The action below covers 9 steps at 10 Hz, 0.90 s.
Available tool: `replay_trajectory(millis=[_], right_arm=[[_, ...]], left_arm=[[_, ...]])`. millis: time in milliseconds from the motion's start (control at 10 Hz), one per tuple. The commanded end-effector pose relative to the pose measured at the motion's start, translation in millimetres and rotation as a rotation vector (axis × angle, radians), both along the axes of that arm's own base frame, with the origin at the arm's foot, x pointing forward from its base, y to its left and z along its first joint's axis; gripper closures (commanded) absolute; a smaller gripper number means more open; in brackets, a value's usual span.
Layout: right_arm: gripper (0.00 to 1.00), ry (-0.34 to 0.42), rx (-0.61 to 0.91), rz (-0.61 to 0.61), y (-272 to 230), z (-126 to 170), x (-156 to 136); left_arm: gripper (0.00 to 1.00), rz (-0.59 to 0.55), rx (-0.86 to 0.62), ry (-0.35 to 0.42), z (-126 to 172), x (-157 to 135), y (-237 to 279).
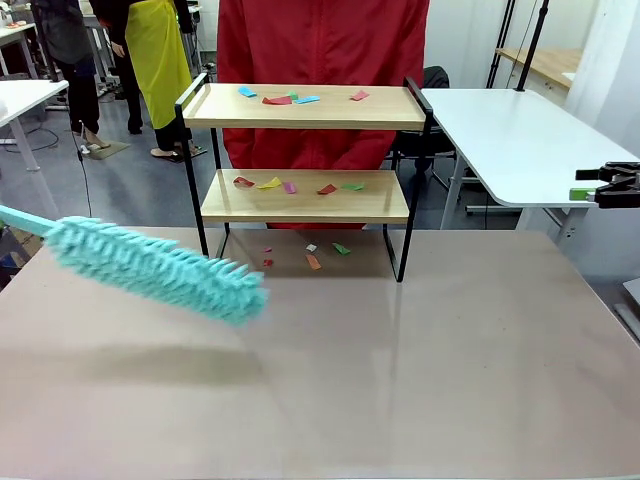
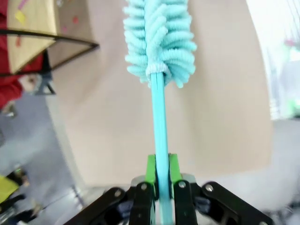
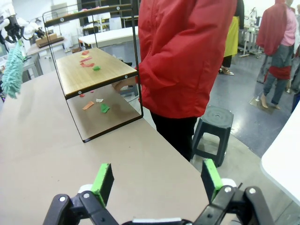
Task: Clean the shelf.
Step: Clean the specific section of the Shelf indicated by the human with the Duster.
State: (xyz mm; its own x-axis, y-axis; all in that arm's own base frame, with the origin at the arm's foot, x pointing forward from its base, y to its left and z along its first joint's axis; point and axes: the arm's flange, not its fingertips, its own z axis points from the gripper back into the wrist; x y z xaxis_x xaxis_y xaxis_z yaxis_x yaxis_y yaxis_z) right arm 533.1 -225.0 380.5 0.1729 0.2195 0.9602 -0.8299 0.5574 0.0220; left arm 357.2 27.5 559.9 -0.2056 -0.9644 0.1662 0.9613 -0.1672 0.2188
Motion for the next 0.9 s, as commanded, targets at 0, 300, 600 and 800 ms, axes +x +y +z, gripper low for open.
replay_trajectory(millis=[0, 300, 600, 800], right_arm=[[0.00, -0.004, 0.003, 0.003, 2.6, 2.1, -0.8], [0.00, -0.004, 0.003, 0.003, 2.6, 2.1, -0.8], [0.00, -0.004, 0.003, 0.003, 2.6, 2.1, -0.8], [0.00, -0.004, 0.003, 0.003, 2.6, 2.1, -0.8]], left_arm=[[0.87, 0.073, -0.142, -0.035, -18.2, -11.5, -43.0], [0.87, 0.308, -0.238, 0.022, -50.6, -31.4, -111.5], [0.87, 0.366, -0.366, 0.072, -69.8, -37.1, -158.7], [0.87, 0.306, -0.311, 0.164, -81.7, -18.1, -182.1]])
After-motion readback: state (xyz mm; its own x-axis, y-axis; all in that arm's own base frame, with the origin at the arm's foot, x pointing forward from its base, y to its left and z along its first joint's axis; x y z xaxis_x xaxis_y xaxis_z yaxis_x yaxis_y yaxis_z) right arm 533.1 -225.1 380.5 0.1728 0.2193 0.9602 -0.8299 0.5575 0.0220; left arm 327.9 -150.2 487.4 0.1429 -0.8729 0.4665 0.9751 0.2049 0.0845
